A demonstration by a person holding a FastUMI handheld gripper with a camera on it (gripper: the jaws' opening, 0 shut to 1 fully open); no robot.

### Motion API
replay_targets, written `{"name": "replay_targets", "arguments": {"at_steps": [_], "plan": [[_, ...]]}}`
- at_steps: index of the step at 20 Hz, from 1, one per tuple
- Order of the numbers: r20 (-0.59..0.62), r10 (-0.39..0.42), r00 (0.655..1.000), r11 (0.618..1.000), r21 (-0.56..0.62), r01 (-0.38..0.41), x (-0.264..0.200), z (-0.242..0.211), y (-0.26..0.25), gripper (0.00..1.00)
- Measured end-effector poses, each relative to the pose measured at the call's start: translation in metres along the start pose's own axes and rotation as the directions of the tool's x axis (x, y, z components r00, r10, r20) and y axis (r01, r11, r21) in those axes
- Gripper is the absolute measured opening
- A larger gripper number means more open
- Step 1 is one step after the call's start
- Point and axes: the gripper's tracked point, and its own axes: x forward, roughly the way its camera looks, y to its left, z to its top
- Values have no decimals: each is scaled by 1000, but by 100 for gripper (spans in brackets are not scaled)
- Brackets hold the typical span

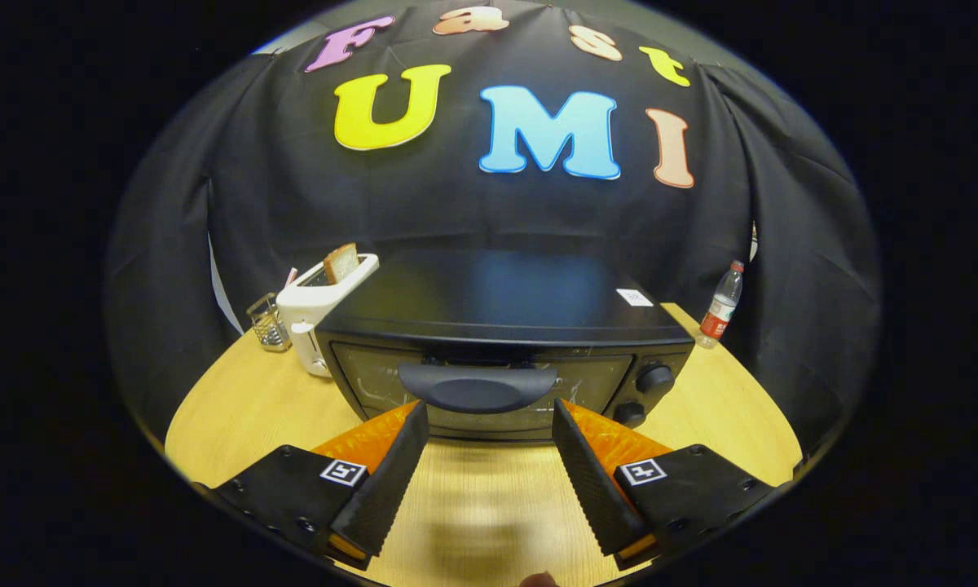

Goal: Open the toaster oven, put the food inside, and close the toaster oven door.

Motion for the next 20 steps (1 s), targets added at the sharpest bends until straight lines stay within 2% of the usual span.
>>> {"name": "replay_targets", "arguments": {"at_steps": [7,15,20], "plan": [[213,-9,977,997,-70,25,-67,54,-31,97],[286,-94,954,995,-11,101,-137,58,-100,99],[343,-140,929,986,-42,164,-174,59,-134,99]]}}
